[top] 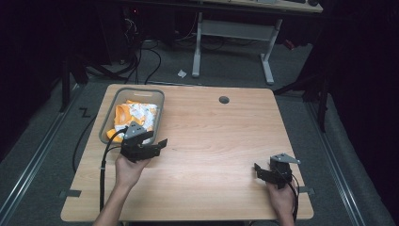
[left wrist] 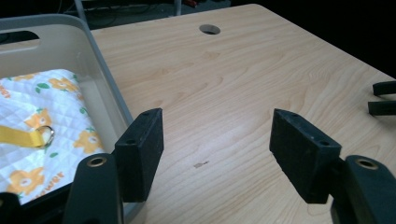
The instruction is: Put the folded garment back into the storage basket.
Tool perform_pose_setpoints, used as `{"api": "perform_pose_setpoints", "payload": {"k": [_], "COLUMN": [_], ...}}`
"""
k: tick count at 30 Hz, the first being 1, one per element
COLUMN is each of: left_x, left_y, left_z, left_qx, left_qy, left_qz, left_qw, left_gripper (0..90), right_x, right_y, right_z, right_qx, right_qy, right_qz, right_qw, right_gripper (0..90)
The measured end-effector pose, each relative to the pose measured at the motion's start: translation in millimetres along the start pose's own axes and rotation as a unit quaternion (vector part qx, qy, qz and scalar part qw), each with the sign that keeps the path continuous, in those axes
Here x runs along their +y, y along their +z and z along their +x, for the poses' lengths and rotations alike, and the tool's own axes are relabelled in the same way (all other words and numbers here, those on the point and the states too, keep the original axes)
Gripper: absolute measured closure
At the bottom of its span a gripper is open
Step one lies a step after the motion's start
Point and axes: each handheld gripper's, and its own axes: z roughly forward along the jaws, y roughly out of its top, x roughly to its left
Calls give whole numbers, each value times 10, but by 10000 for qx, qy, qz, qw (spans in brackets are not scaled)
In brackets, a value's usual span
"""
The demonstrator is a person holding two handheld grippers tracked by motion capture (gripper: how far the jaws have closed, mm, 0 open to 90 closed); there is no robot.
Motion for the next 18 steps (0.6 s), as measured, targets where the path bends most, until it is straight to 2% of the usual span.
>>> {"api": "perform_pose_setpoints", "payload": {"k": [18], "left_x": [-274], "left_y": [96], "left_z": [-123], "left_qx": [-141], "left_qy": [105], "left_qz": [159], "left_qw": [9997], "left_gripper": [355], "right_x": [0], "right_y": [0], "right_z": [-1], "right_qx": [1], "right_qy": [1], "right_qz": [0], "right_qw": [10000], "right_gripper": [283]}}
